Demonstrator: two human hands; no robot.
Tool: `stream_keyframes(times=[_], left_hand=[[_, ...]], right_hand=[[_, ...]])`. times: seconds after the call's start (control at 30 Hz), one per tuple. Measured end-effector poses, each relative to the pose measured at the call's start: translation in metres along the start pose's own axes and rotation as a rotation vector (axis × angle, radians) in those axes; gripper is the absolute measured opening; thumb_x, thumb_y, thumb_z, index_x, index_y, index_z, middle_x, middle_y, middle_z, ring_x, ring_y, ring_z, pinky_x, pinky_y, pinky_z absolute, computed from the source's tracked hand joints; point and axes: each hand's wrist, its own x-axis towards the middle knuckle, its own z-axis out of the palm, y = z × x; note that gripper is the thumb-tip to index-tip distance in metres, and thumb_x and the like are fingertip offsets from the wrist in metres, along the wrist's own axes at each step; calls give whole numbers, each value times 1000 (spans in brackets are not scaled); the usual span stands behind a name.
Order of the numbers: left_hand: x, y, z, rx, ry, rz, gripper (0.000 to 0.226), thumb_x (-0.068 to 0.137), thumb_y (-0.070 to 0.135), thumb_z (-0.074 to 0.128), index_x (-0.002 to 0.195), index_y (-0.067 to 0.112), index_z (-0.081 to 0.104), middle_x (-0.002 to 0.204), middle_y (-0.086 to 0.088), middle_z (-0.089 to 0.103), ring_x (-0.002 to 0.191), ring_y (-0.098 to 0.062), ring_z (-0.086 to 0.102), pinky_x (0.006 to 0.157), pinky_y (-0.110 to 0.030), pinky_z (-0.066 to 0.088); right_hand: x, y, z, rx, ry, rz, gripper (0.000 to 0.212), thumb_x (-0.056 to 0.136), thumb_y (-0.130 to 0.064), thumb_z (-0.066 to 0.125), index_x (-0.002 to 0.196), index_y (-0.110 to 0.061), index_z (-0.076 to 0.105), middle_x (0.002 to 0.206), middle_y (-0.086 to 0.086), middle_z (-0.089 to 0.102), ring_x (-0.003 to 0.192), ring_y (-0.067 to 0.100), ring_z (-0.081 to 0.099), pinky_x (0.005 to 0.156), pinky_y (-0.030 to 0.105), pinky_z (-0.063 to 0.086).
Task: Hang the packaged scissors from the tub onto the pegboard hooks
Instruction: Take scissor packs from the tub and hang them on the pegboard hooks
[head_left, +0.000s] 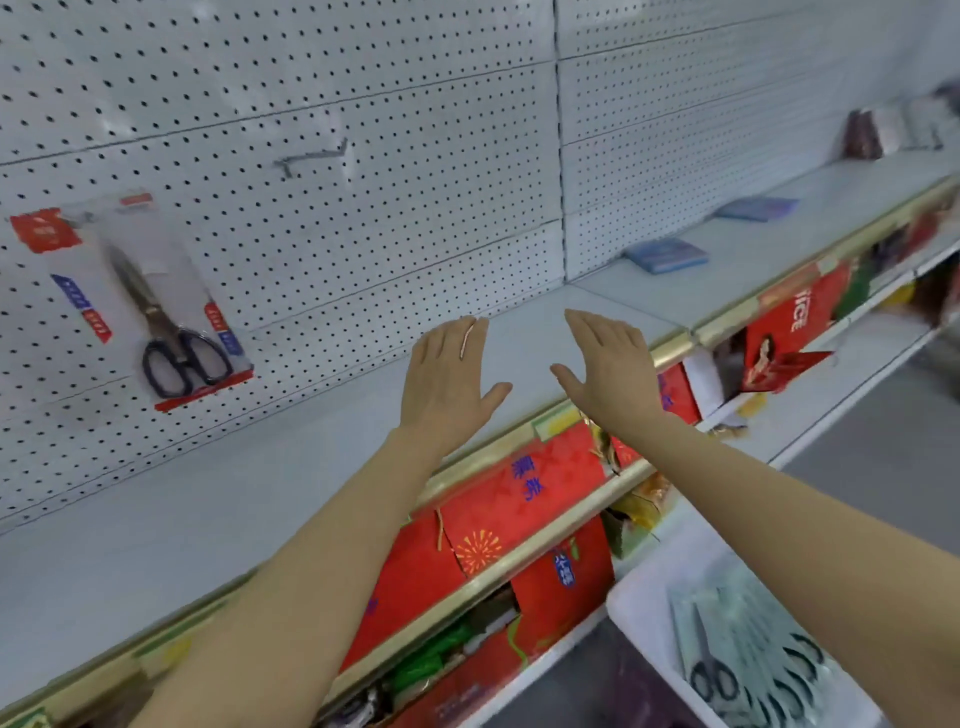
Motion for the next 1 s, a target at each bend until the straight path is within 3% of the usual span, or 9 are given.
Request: stream_keyframes(times=[0.23, 0.4, 0.6, 0.83, 1.0], left_hand=[[23, 110, 74, -137, -125, 152, 74, 79, 46, 67, 139, 8, 47, 137, -12, 51, 123, -33, 48, 105, -43, 33], [13, 175, 138, -202, -267, 277, 72, 80, 53, 53, 137, 9, 49, 136, -10, 53, 122, -32, 50, 104, -43, 37], [-21, 231, 212, -273, -432, 376, 80, 74, 49, 69, 140, 11, 44, 137, -7, 49, 122, -29, 48, 102, -39, 35], [-86, 280, 287, -317, -722, 310, 67, 87, 42, 64, 140, 9, 40, 138, -7, 45, 125, -29, 43, 103, -37, 36], [-136, 308, 341, -323, -1086, -7, 55, 92, 32, 58, 138, 8, 38, 142, -10, 37, 125, -30, 40, 99, -37, 39]], right_hand=[[-75, 109, -13, -134, -52, 212, 60, 81, -30, 69, 131, -1, 53, 125, 16, 61, 114, 34, 57, 97, 46, 39], [-150, 164, -14, -220, -158, 419, 61, 83, -29, 68, 135, -4, 48, 130, 13, 58, 117, 34, 54, 98, 46, 39], [-230, 201, -2, -310, -249, 580, 60, 81, -27, 73, 130, 1, 53, 125, 16, 62, 113, 35, 58, 94, 47, 44], [-304, 235, 35, -305, -365, 600, 59, 78, -25, 74, 128, -1, 54, 121, 11, 63, 109, 33, 60, 94, 46, 43], [-347, 255, 65, -272, -457, 585, 58, 76, -22, 76, 127, -3, 56, 118, 7, 64, 107, 29, 61, 95, 40, 42]])
